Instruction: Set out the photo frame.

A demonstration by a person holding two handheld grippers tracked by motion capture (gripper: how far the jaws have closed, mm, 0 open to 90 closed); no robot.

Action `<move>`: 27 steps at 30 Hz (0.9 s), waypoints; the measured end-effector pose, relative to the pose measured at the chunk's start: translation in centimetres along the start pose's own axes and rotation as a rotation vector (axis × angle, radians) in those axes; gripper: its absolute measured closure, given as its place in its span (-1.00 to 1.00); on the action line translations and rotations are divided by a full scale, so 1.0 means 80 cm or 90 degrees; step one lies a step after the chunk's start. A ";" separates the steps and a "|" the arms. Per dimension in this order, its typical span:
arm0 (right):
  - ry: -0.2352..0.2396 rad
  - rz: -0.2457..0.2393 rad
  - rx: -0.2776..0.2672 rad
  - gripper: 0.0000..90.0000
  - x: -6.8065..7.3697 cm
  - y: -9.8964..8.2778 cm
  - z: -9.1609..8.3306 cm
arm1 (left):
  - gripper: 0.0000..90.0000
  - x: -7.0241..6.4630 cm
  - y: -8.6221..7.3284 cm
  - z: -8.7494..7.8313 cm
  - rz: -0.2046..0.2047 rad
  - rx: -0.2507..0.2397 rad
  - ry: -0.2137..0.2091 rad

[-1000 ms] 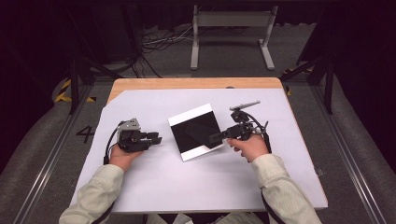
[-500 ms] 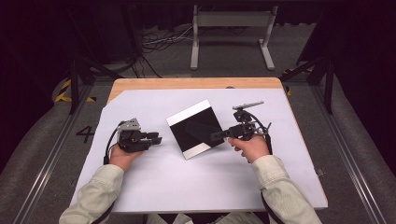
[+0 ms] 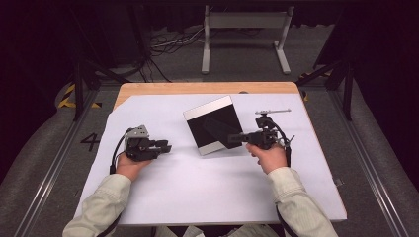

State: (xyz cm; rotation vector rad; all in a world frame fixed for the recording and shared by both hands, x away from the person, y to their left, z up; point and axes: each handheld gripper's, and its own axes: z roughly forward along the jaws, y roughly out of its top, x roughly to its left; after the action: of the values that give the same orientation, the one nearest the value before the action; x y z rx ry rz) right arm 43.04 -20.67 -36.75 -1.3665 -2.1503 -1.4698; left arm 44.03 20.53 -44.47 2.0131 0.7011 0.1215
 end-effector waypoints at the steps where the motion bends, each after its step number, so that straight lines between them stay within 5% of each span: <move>1: -0.009 -0.013 -0.007 0.93 0.002 -0.002 -0.001 | 0.47 0.000 0.000 0.000 0.000 0.000 0.000; 3: -0.043 -0.061 -0.005 0.92 0.004 -0.009 -0.002 | 0.47 0.000 0.000 0.000 0.000 0.000 0.000; 19: -0.037 -0.116 0.005 0.92 -0.009 -0.048 -0.016 | 0.47 -0.001 0.000 0.001 0.000 0.006 0.002; 27: -0.039 -0.115 0.017 0.92 -0.011 -0.061 -0.018 | 0.47 -0.001 0.000 0.001 0.004 0.004 0.000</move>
State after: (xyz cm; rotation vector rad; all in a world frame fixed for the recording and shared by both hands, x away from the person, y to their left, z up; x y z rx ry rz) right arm 39.31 -22.72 -39.72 -1.2522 -2.3774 -1.4719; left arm 44.01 20.40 -44.50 2.0223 0.6963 0.1236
